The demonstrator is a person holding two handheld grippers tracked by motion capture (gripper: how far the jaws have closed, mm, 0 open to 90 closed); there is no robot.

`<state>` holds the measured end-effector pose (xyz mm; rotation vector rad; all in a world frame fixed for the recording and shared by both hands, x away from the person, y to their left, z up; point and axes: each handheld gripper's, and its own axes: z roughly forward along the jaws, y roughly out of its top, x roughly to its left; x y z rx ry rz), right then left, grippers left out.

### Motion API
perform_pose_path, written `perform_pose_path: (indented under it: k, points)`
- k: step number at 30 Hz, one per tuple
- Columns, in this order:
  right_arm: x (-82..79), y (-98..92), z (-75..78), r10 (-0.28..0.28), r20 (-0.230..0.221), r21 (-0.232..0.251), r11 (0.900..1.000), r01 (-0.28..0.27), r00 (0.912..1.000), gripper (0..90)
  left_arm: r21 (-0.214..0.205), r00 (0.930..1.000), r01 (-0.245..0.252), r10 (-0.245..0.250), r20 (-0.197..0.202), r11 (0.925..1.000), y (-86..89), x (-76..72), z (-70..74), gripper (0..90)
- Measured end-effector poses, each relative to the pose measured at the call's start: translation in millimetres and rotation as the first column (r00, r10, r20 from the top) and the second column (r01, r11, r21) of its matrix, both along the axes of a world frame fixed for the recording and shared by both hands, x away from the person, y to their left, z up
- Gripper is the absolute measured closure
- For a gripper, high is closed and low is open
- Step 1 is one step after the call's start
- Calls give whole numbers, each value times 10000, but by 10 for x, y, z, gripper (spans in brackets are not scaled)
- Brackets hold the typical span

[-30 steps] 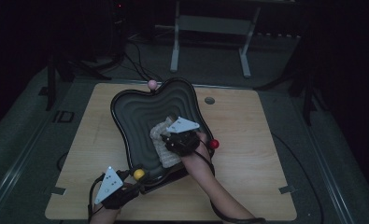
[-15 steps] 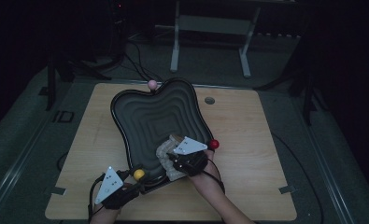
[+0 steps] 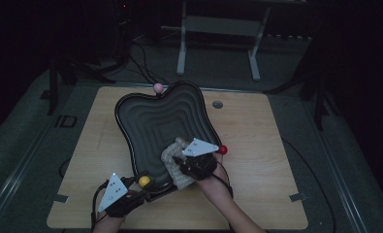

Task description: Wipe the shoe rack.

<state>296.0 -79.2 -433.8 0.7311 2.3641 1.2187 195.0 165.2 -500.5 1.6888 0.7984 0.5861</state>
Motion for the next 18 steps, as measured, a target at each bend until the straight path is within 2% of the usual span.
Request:
perform_pose_path:
  k: [2, 6, 10, 13, 15, 16, 18]
  points:
    - [89, 34, 157, -101, 163, 448, 9989, 94, 9998, 662, -4, 10000, 29, -29, -8, 10000, 2, 2, 0, 591]
    - [323, 208, 519, -310, 653, 922, 9954, 249, 9974, 660, -31, 9999, 100, -100, -25, 9999, 10, 7, 0, 592]
    - [573, 434, 756, -536, 882, 980, 9942, 449, 9947, 657, -62, 9998, 177, -177, 8, 9998, 19, 11, -5, 592]
    - [783, 623, 823, -806, 933, 805, 9941, 732, 9924, 654, -46, 9997, 232, -232, 10, 9997, 28, 14, -5, 592]
    - [832, 668, 822, -893, 986, 696, 9941, 826, 9911, 651, -56, 9997, 240, -240, 20, 9997, 30, 13, -6, 592]
    - [975, 765, 778, -1124, 1048, 297, 9935, 1099, 9881, 646, -29, 9997, 224, -224, 0, 9997, 28, 12, -1, 592]
    - [1092, 815, 691, -1374, 986, -153, 9901, 1396, 9856, 640, 16, 9998, 207, -207, -28, 9998, 29, 12, 4, 592]
